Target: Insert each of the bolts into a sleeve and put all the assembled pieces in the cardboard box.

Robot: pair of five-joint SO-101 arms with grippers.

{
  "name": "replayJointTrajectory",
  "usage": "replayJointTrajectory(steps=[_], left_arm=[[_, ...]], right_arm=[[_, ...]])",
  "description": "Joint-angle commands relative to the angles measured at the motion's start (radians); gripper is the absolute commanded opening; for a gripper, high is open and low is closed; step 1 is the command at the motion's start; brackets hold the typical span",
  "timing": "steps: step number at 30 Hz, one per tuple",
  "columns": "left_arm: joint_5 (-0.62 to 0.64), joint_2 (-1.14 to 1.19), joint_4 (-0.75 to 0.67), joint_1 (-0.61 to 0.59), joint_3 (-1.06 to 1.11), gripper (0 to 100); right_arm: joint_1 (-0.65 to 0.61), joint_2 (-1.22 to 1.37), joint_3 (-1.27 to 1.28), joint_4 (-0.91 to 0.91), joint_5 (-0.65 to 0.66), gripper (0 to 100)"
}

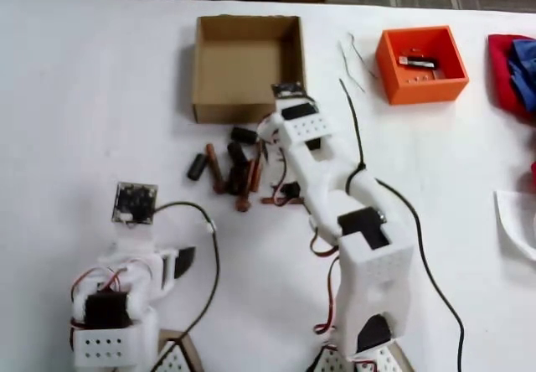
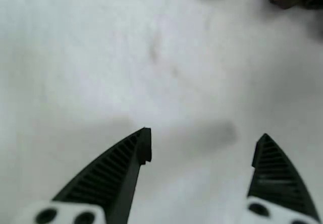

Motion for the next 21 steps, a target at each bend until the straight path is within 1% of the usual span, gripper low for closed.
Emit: replayJointTrajectory(steps=[1, 9, 10, 14, 21], left_arm=[[-0.005, -0.026, -0.015, 0.005, 0.019, 34], [-0.005, -0.026, -0.015, 0.005, 0.019, 34], [-0.005, -0.026, -0.015, 0.005, 0.019, 34], [-0.005, -0.026, -0.015, 0.005, 0.019, 34], [-0.005, -0.026, -0.015, 0.005, 0.019, 34]], right_arm=[[-0.002, -0.007, -0.037, -0.019, 0.026, 18.7], [0.001, -0.005, -0.037, -0.021, 0.031, 17.8], [0.001, -0.005, -0.037, -0.021, 0.051, 15.7], [0.007, -0.005, -0.037, -0.022, 0.097, 1.4], [0.048, -0.005, -0.038, -0.022, 0.104, 7.4]])
